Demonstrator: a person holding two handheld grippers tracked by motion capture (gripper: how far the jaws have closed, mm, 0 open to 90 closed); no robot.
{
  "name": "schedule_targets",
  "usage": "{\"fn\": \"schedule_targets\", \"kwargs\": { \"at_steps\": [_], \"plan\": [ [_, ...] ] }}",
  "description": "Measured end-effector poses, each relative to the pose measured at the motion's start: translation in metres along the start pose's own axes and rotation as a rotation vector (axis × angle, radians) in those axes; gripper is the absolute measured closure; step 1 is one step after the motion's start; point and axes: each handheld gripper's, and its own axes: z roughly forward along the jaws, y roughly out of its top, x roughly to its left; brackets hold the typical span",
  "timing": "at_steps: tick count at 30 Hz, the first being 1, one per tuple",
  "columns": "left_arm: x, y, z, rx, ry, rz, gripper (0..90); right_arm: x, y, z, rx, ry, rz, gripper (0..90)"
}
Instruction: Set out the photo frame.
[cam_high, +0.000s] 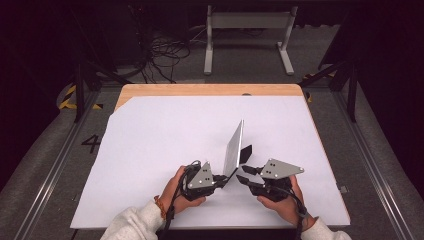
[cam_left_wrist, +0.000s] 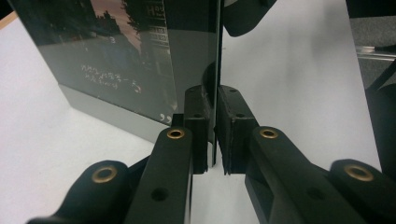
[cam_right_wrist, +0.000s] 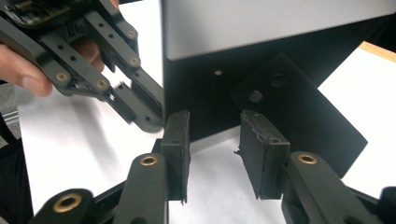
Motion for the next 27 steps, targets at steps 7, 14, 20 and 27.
{"fn": "schedule_targets", "kwargs": {
  "at_steps": [7, 14, 20, 27],
  "plan": [
    [0.001, -0.001, 0.004, 0.008, -0.005, -0.002, 81.1, 0.004, 0.002, 0.0, -0.012, -0.01, 0.004, 56.9],
    [0.002, -0.003, 0.006, 0.017, -0.016, 0.008, 82.3, 0.002, 0.003, 0.001, -0.009, -0.004, 0.015, 54.2],
    [0.001, -0.003, 0.012, 0.023, 0.001, 0.014, 82.1, 0.005, 0.004, 0.0, -0.015, 0.013, 0.006, 54.8],
    [0.001, 0.001, 0.022, 0.026, 0.023, 0.014, 80.6, 0.004, 0.006, 0.001, -0.018, -0.008, 0.003, 58.0]
  ]
}}
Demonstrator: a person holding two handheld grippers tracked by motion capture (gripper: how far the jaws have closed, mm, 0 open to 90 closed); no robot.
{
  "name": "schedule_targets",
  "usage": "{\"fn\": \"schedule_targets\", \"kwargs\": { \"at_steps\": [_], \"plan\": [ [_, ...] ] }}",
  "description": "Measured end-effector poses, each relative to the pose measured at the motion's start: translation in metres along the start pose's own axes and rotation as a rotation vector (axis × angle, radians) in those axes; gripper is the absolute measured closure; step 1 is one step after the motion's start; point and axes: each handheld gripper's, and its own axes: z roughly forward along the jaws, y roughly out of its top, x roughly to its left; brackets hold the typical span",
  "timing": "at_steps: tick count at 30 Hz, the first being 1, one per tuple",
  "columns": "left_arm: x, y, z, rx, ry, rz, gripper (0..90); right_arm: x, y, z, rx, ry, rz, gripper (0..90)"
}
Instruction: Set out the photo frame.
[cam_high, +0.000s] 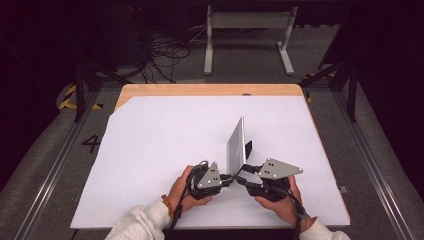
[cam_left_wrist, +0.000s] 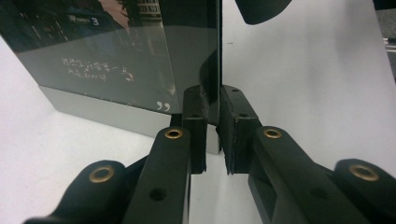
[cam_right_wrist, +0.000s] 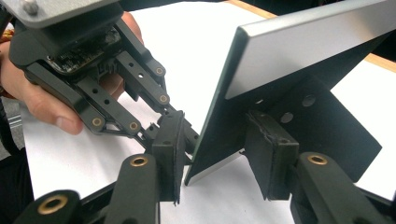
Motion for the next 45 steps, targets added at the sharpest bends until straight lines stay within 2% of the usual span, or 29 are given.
{"fn": "schedule_targets", "kwargs": {
  "at_steps": [6, 8, 11, 14, 18, 22, 27, 29, 33, 36, 42, 45],
  "plan": [
    [0.0, 0.002, 0.006, 0.004, 0.01, 0.002, 80.4, -0.003, -0.002, 0.002, 0.004, -0.034, 0.024, 58.2],
    [0.0, 0.001, 0.007, 0.006, 0.004, -0.004, 80.3, -0.004, -0.002, 0.003, 0.003, -0.043, 0.031, 57.9],
    [0.0, 0.0, 0.006, 0.016, -0.009, 0.009, 78.7, -0.004, -0.002, 0.005, 0.003, -0.051, 0.049, 57.7],
    [0.001, -0.003, -0.002, 0.025, 0.0, 0.021, 76.8, -0.004, -0.003, 0.008, 0.0, -0.065, 0.064, 58.9],
    [0.007, -0.006, -0.021, 0.007, 0.045, 0.018, 74.4, -0.005, -0.006, 0.011, -0.002, -0.082, 0.076, 58.3],
    [0.014, -0.015, -0.041, -0.006, 0.083, -0.026, 69.2, -0.004, -0.007, 0.011, 0.001, -0.082, 0.063, 61.0],
    [0.021, -0.026, -0.056, 0.002, 0.131, -0.083, 59.2, -0.004, -0.007, 0.008, 0.011, -0.08, 0.05, 63.1],
    [0.022, -0.031, -0.061, 0.008, 0.132, -0.104, 57.2, -0.005, -0.008, 0.006, 0.011, -0.08, 0.047, 63.8],
    [0.022, -0.037, -0.066, 0.023, 0.135, -0.112, 52.3, -0.008, -0.01, 0.003, 0.011, -0.085, 0.055, 64.5],
    [0.023, -0.041, -0.072, 0.025, 0.133, -0.139, 50.7, -0.011, -0.013, 0.0, 0.002, -0.086, 0.069, 65.2],
    [0.022, -0.048, -0.079, 0.035, 0.14, -0.152, 48.4, -0.008, -0.015, 0.0, -0.01, -0.099, 0.058, 67.5],
    [0.022, -0.052, -0.082, 0.045, 0.151, -0.156, 48.0, -0.009, -0.017, 0.002, 0.006, -0.106, 0.083, 60.3]
  ]
}}
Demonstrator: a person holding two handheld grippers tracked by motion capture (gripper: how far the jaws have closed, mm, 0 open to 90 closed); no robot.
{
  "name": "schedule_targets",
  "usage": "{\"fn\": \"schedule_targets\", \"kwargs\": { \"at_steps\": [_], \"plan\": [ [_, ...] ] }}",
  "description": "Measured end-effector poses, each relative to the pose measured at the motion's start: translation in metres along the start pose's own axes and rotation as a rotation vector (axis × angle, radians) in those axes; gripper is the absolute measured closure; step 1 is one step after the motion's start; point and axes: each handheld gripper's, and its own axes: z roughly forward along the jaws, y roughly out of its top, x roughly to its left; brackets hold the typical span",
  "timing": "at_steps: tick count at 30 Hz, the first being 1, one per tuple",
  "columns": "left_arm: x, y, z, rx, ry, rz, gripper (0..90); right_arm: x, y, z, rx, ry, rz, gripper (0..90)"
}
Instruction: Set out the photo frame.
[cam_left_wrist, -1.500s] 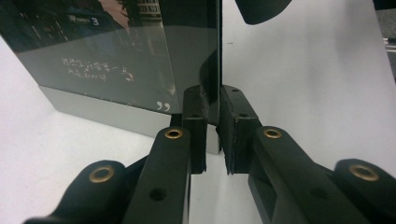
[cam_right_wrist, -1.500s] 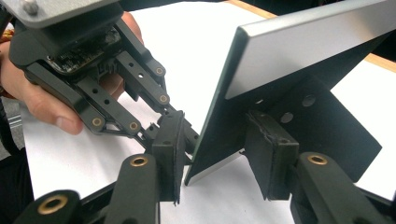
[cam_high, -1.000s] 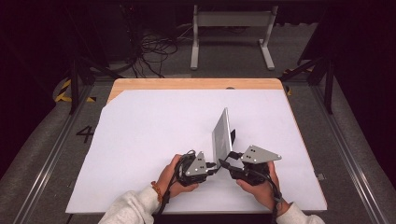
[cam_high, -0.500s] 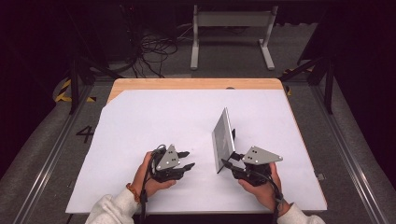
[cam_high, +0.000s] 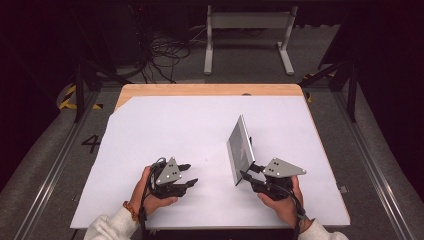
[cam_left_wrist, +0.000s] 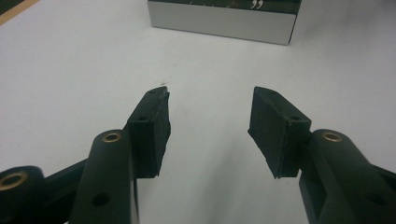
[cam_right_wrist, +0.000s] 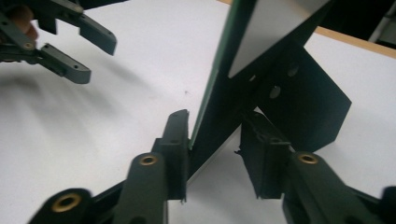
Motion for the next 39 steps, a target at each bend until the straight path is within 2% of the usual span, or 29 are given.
{"fn": "schedule_targets", "kwargs": {
  "at_steps": [2, 4, 7, 10, 12, 21, 28, 33, 39],
  "plan": [
    [0.001, -0.001, -0.001, 0.0, 0.005, -0.006, 47.7, 0.001, -0.001, 0.003, 0.006, -0.01, 0.008, 58.5],
    [0.001, 0.0, -0.001, -0.003, 0.011, -0.005, 47.1, 0.003, -0.001, 0.008, 0.011, 0.0, 0.012, 52.5],
    [0.002, 0.0, 0.001, -0.003, 0.008, -0.006, 46.1, 0.002, 0.001, 0.011, 0.005, 0.001, 0.024, 53.8],
    [0.002, 0.0, 0.004, 0.01, 0.009, 0.0, 45.1, -0.001, 0.001, 0.011, -0.005, 0.002, 0.038, 59.2],
    [0.003, -0.001, 0.005, 0.008, 0.009, -0.006, 44.7, -0.004, 0.001, 0.011, -0.009, 0.024, 0.056, 61.4],
    [0.004, 0.001, 0.009, 0.016, 0.007, 0.002, 43.8, -0.01, 0.0, 0.009, -0.001, 0.051, 0.055, 63.8],
    [0.005, 0.003, 0.013, 0.021, 0.005, 0.004, 43.3, -0.021, -0.002, 0.007, -0.004, 0.108, 0.07, 65.5],
    [0.005, 0.004, 0.015, 0.026, 0.004, 0.006, 42.4, -0.026, -0.002, 0.005, 0.007, 0.124, 0.07, 68.5],
    [0.005, 0.004, 0.015, 0.027, 0.003, 0.012, 42.0, -0.031, -0.003, 0.002, 0.013, 0.119, 0.065, 71.7]
  ]
}}
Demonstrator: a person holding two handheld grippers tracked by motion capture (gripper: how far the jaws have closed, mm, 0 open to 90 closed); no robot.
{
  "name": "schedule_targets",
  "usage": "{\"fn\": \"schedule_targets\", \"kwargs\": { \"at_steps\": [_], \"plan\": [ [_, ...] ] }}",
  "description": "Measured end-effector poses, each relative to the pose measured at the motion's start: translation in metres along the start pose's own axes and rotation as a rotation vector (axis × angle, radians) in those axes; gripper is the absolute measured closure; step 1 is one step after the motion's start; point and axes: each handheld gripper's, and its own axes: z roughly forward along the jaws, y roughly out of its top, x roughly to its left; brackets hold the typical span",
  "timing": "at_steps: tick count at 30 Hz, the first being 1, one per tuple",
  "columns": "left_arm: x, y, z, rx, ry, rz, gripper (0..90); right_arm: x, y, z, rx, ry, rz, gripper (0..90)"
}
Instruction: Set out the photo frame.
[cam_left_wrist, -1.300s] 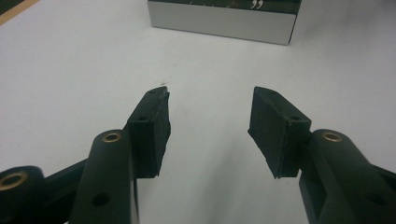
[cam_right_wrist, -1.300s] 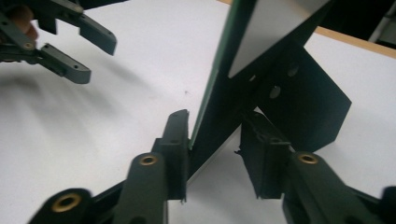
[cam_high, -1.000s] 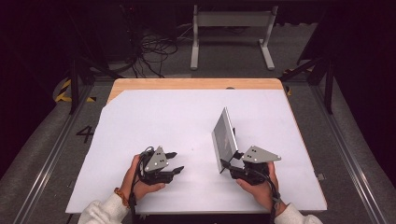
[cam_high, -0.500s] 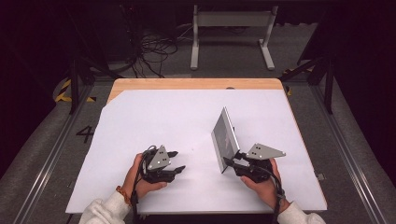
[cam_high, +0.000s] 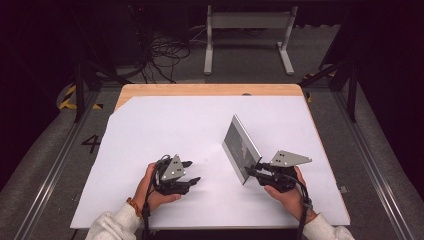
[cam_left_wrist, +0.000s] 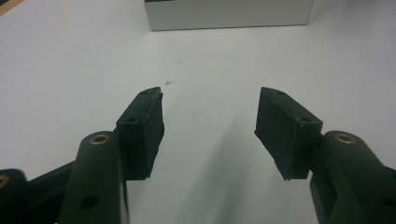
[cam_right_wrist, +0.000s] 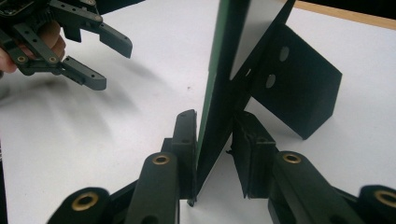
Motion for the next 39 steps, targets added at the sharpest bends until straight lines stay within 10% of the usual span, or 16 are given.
{"fn": "schedule_targets", "kwargs": {
  "at_steps": [19, 39],
  "plan": [
    [0.011, 0.017, 0.027, 0.004, -0.031, -0.011, 37.4, -0.01, 0.001, -0.002, 0.007, 0.082, 0.004, 82.8],
    [0.037, 0.026, 0.063, -0.009, -0.051, -0.069, 29.7, -0.013, -0.001, -0.003, 0.027, 0.051, 0.0, 80.8]
  ]
}}
